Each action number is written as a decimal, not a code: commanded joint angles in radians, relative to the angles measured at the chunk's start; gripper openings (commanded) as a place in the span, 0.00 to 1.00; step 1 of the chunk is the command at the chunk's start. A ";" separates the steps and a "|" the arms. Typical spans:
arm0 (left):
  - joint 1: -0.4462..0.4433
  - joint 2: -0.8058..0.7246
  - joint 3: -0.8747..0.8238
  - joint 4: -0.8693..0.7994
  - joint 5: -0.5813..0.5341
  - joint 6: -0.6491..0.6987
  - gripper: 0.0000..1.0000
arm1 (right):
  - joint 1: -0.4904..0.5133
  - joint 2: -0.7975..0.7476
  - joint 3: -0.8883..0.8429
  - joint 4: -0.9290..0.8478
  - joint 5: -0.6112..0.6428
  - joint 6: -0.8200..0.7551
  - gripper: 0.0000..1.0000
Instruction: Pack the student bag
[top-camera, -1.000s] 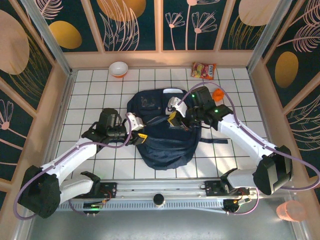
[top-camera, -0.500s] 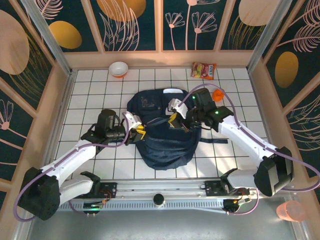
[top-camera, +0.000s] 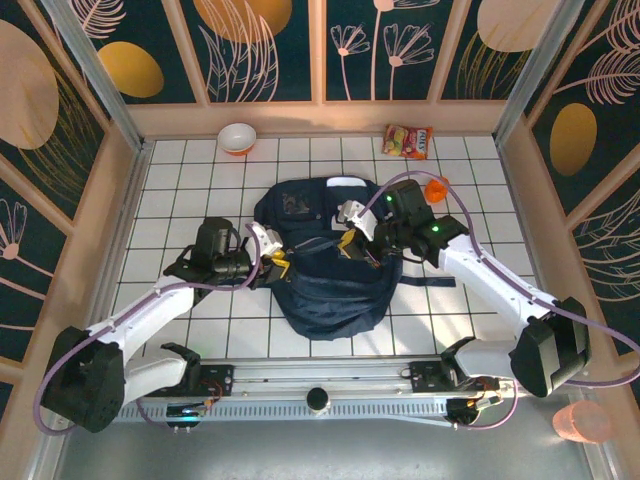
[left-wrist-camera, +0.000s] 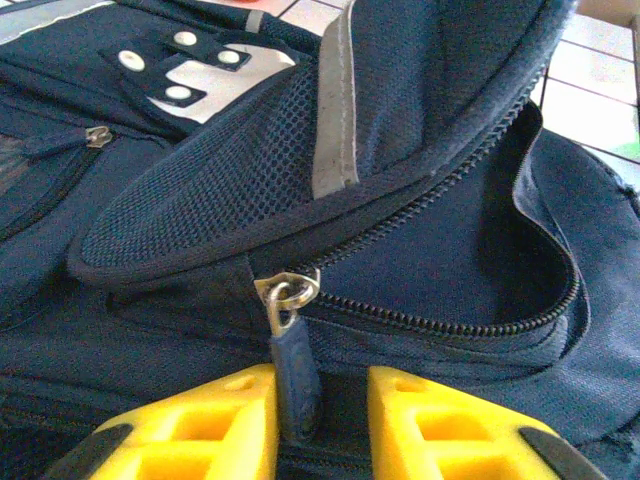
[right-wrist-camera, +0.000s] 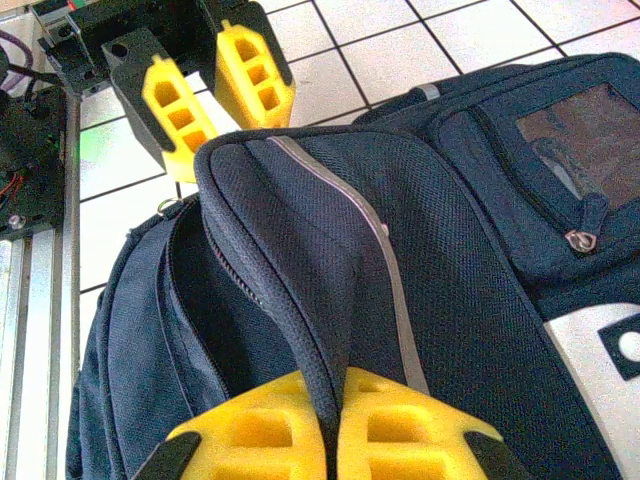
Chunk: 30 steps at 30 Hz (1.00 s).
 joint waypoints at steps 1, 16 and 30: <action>0.002 0.005 0.032 0.016 0.025 0.018 0.32 | -0.003 -0.032 -0.002 0.017 -0.027 0.005 0.00; 0.002 0.047 0.090 -0.087 0.070 0.108 0.00 | 0.011 -0.033 -0.068 0.090 0.052 0.096 0.00; 0.002 0.000 0.051 -0.165 -0.095 0.123 0.00 | 0.180 -0.341 -0.211 0.170 0.335 1.255 0.53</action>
